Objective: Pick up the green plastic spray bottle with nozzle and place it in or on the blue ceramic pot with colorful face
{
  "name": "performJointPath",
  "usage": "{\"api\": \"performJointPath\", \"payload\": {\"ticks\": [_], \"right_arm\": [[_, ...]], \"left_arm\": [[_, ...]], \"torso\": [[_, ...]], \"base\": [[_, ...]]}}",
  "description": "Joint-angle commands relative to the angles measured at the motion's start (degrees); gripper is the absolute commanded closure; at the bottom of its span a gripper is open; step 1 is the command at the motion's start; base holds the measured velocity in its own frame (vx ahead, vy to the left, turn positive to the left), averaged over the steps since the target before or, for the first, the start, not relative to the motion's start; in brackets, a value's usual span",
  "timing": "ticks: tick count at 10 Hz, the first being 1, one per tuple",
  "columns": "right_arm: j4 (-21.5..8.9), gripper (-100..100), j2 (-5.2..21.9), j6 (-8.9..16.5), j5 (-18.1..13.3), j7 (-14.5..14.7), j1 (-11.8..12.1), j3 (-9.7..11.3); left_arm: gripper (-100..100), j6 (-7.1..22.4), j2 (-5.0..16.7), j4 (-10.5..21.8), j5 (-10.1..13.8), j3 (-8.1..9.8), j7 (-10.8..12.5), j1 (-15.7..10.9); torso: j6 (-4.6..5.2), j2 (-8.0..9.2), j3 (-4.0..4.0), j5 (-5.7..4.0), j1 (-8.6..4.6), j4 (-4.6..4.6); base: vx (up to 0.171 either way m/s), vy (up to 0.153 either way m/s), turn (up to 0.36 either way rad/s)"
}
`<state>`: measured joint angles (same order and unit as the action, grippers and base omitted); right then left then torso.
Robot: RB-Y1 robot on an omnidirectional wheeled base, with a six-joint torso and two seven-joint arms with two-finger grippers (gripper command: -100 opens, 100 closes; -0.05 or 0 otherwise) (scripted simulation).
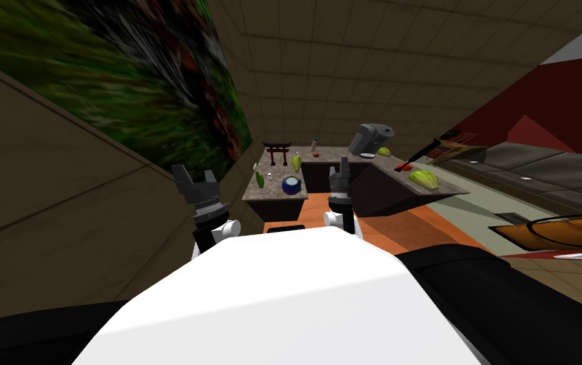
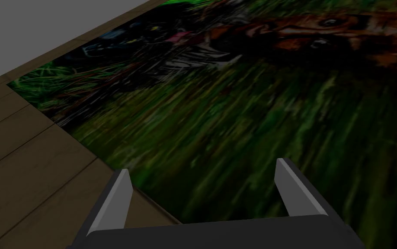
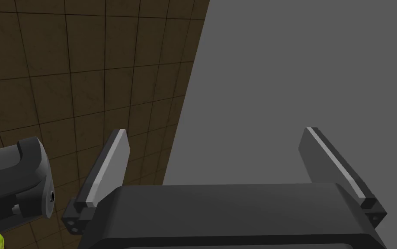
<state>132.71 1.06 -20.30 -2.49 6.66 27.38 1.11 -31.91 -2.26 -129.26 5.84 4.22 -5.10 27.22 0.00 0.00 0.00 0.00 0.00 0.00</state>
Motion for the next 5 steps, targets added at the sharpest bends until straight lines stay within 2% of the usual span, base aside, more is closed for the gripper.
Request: {"api": "performJointPath", "payload": {"ticks": [1,5], "right_arm": [[0.0,0,0.0,0.0,0.0,0.0,0.0,0.0],[0.0,0,0.0,0.0,0.0,0.0,0.0,0.0]], "left_arm": [[-100,0.37,2.08,0.37,-0.25,0.23,-0.09,0.08],[-100,1.88,7.0,2.13,-1.24,1.01,-0.47,0.27]], "torso": [[0.0,0.0,0.0,0.0,0.0,0.0],[0.0,0.09,0.05,-0.02,-0.11,0.02]], "base": [[-0.011,-0.014,-0.012],[-0.025,-0.031,-0.016]]}}
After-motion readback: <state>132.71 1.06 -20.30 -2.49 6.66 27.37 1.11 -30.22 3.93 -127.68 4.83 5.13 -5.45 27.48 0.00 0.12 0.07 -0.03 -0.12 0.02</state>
